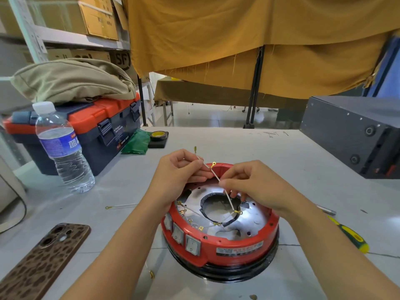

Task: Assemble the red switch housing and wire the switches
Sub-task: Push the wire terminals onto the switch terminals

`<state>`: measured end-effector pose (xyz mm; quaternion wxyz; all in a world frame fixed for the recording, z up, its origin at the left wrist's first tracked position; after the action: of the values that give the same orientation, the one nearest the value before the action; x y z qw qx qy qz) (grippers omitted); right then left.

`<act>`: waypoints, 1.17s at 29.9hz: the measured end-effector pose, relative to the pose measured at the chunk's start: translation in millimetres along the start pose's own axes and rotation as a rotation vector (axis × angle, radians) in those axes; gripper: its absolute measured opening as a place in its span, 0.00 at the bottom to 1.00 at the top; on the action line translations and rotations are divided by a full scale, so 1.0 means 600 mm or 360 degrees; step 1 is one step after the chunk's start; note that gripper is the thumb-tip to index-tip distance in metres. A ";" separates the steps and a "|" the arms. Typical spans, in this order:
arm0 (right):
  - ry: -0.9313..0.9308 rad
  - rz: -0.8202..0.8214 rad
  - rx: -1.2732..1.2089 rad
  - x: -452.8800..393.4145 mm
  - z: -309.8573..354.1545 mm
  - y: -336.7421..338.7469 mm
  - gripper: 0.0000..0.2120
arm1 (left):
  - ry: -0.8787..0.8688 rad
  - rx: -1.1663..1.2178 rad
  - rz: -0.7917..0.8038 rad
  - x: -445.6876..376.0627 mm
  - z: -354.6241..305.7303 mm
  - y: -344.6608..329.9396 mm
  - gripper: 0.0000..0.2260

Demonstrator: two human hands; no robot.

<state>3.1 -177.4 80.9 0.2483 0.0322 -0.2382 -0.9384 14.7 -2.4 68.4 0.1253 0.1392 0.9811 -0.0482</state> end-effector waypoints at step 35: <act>-0.0172 -0.0165 -0.0021 -0.059 -0.109 0.062 0.21 | 0.0237 -0.0888 0.0071 -0.056 0.026 -0.046 0.03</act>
<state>62.7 -216.9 38.1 0.1862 -0.0078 -0.2432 -0.9519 42.1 -39.5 63.7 0.0873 0.1241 0.9597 0.2366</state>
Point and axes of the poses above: each hand's wrist, its own x-axis away from the middle knuckle, its own y-axis out of the back of the hand, z = x × y, the point moved 3 cm from there along -x, towards the middle knuckle, and after that the axes turned 13 degrees about z, right-handed, at the moved point
